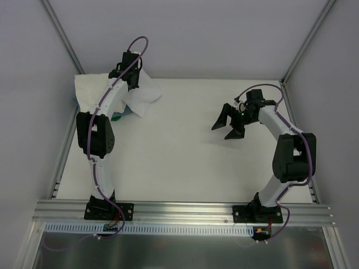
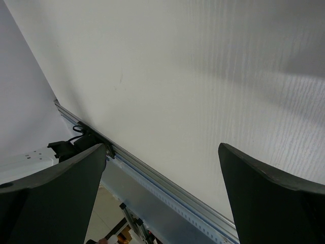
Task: Fold and stack the t-shirts
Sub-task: Put the neatly folded tshirt into the corner of the board with the left arm
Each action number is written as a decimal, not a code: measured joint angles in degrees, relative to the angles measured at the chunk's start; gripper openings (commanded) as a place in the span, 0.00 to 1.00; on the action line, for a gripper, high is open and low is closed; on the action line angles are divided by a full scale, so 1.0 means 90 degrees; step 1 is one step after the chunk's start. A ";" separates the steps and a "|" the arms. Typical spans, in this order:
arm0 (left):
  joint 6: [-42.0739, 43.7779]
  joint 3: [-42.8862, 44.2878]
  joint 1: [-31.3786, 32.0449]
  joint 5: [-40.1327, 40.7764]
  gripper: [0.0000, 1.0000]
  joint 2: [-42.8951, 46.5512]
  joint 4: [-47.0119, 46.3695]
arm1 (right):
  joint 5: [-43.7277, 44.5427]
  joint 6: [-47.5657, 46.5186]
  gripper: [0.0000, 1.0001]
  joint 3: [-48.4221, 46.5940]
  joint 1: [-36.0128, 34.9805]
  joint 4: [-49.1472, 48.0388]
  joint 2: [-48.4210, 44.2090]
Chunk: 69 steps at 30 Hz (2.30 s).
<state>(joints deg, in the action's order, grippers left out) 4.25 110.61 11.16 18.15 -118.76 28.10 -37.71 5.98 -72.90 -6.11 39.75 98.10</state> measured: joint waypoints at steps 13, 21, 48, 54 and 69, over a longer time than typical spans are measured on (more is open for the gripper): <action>0.0080 0.0075 -0.0726 0.0447 0.00 0.0027 -0.0100 | 0.0002 0.0075 0.99 0.0044 0.0002 -0.0005 0.0000; 0.0083 0.0075 -0.1003 0.0692 0.00 0.0228 -0.0136 | 0.0000 0.0073 0.99 0.0019 0.0002 0.0022 0.0044; 0.0027 0.0148 -0.1996 0.0833 0.00 0.0704 -0.0240 | -0.0002 -0.0083 1.00 -0.0260 0.0002 0.0418 0.0323; -0.0466 0.0146 -0.2373 0.0539 0.00 0.0758 -0.0233 | 0.0000 -0.0129 1.00 -0.0260 0.0002 0.0537 0.0325; -0.1557 0.0146 -0.2737 -0.0879 0.00 0.0240 -0.0163 | 0.0073 -0.0226 1.00 -0.0267 0.0002 0.0794 0.0544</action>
<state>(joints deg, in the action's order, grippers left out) -9.76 111.92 -13.47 10.24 -116.60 26.63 -37.06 3.95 -75.31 -6.09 46.89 103.00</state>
